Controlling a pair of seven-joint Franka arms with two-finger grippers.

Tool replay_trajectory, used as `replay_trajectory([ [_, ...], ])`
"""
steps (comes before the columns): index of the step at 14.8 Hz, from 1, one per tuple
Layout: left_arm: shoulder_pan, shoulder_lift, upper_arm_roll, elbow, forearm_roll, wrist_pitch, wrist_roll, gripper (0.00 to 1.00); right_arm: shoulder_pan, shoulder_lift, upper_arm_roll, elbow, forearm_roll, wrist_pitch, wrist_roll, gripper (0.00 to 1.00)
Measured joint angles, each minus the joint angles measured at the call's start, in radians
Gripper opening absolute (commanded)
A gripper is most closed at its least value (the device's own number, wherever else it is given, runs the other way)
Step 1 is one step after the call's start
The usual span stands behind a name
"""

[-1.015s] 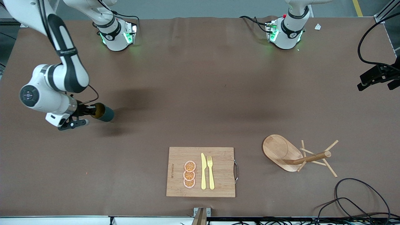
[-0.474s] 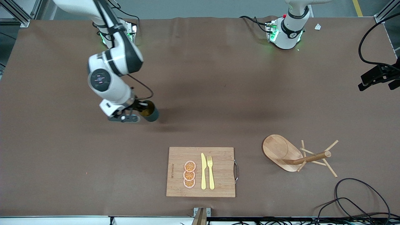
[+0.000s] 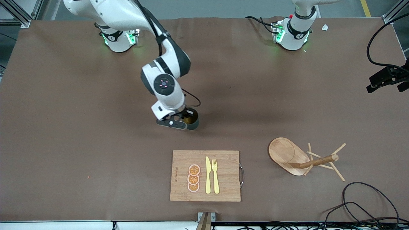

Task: Pass cup and hang on rack
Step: 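Carry the teal mug toward the table middle with the right gripper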

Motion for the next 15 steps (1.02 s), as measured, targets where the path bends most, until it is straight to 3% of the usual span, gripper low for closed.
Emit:
replay_trajectory([
  [5, 0.000, 0.001, 0.000, 0.000, 0.000, 0.000, 0.000, 1.00, 0.035, 0.041, 0.037, 0.044, 0.003, -0.003, -0.019, 0.00],
  [12, -0.061, 0.019, -0.025, -0.016, 0.001, -0.037, -0.002, 1.00, 0.085, 0.070, 0.042, 0.044, 0.003, -0.003, -0.031, 0.03],
  [13, -0.066, 0.019, -0.035, -0.016, 0.001, -0.048, -0.009, 0.97, 0.088, 0.075, 0.042, 0.045, 0.002, -0.002, -0.031, 0.15],
  [15, -0.068, 0.019, -0.066, -0.016, 0.001, -0.053, -0.059, 0.97, 0.089, 0.076, 0.042, 0.048, 0.003, 0.008, -0.031, 0.98],
])
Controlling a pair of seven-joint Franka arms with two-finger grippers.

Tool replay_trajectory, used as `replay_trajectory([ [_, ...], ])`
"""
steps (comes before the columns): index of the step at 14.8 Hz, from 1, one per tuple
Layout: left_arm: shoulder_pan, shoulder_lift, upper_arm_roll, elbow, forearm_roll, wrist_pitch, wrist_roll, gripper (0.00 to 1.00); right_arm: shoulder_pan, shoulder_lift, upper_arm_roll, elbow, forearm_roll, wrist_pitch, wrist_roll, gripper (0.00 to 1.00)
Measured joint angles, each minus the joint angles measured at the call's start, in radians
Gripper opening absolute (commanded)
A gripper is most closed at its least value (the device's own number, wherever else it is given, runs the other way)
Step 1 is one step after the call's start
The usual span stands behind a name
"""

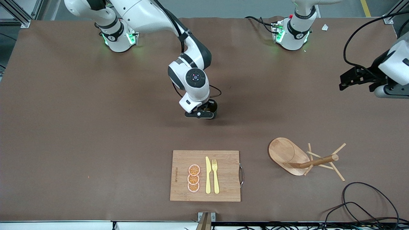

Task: Pass cup and hang on rack
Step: 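Carry the teal mug toward the table middle with the right gripper, then set the mug down with the right gripper while the left gripper approaches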

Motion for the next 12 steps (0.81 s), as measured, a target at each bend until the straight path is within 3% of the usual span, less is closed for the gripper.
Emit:
replay_trajectory([
  [4, -0.003, -0.001, -0.099, 0.003, 0.002, -0.001, -0.189, 0.97, 0.000, 0.006, -0.001, 0.009, 0.005, 0.017, 0.000, 1.00],
  [7, -0.009, -0.001, -0.183, 0.005, 0.014, -0.001, -0.348, 0.96, -0.006, -0.004, -0.007, 0.062, 0.024, -0.051, 0.000, 1.00],
  [12, -0.041, -0.001, -0.300, 0.005, 0.116, -0.001, -0.596, 0.95, -0.099, -0.161, -0.062, 0.118, 0.022, -0.282, -0.010, 1.00],
])
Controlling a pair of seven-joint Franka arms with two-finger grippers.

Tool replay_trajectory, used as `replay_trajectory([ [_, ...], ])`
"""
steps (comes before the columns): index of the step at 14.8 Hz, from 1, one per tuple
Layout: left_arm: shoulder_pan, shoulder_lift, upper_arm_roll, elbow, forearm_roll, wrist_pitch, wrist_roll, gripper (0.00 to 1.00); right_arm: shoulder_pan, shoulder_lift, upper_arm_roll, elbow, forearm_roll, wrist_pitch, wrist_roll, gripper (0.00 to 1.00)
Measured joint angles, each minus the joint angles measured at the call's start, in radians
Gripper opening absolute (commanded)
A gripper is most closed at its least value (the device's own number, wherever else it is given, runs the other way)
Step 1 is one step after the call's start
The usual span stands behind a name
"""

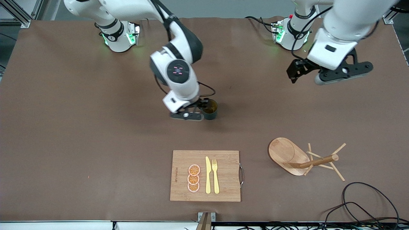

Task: Pass cup and hang on rack
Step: 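Set the mug down with the right gripper while the left gripper approaches, then grasp the mug handle with the left gripper and lift it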

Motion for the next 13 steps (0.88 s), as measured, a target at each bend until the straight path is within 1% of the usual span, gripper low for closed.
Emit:
replay_trajectory([
  [1, -0.018, 0.001, -0.005, -0.001, 0.003, 0.000, -0.056, 0.95, -0.039, -0.033, -0.020, -0.001, -0.004, -0.051, -0.053, 1.00],
  [3, -0.073, 0.014, -0.007, -0.002, 0.030, 0.000, -0.176, 0.92, -0.146, -0.083, -0.042, -0.004, -0.015, -0.151, -0.261, 1.00],
  [5, -0.165, 0.044, -0.009, -0.003, 0.107, 0.004, -0.309, 0.91, -0.263, -0.115, -0.049, -0.006, -0.019, -0.219, -0.440, 1.00],
  [6, -0.229, 0.068, -0.010, -0.004, 0.163, 0.007, -0.394, 0.91, -0.314, -0.128, -0.049, -0.007, -0.028, -0.242, -0.503, 1.00],
  [8, -0.362, 0.132, -0.012, -0.005, 0.271, 0.013, -0.592, 0.90, -0.384, -0.154, -0.049, -0.012, -0.068, -0.277, -0.601, 1.00],
  [10, -0.482, 0.221, -0.012, 0.007, 0.367, 0.023, -0.797, 0.87, -0.432, -0.196, -0.049, -0.046, -0.100, -0.290, -0.675, 1.00],
  [13, -0.632, 0.379, 0.008, 0.086, 0.479, 0.035, -1.034, 0.87, -0.493, -0.273, -0.049, -0.113, -0.123, -0.308, -0.722, 1.00],
])
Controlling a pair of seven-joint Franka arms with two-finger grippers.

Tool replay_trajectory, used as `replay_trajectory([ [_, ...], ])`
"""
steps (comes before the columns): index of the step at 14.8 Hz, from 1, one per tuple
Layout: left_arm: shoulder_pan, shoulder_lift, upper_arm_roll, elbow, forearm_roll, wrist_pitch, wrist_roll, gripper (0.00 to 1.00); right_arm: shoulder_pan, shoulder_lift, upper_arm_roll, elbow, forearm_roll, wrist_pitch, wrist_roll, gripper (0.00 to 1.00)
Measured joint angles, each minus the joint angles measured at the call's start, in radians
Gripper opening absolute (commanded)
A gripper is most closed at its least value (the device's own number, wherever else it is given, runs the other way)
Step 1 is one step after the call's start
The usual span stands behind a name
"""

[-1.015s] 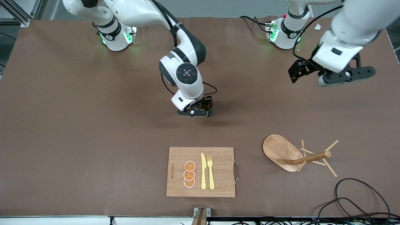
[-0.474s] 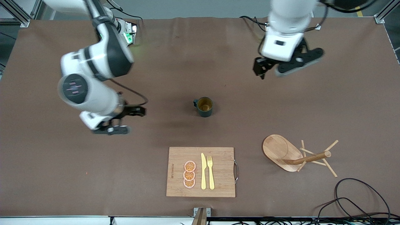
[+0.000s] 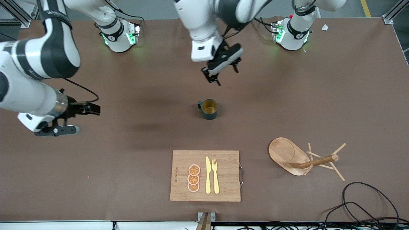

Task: Pass cup and hang on rack
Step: 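Grasp the mug handle with the left gripper and lift it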

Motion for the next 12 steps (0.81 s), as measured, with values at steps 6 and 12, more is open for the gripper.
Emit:
replay_trajectory([
  [6, -0.389, 0.259, 0.307, 0.095, 0.092, 0.019, -0.236, 0.86, -0.081, -0.065, 0.001, -0.022, -0.031, -0.013, -0.033, 1.00],
  [12, -0.524, 0.429, 0.444, 0.133, 0.102, 0.151, -0.436, 0.86, -0.190, -0.066, 0.002, -0.006, -0.020, -0.016, -0.058, 1.00],
])
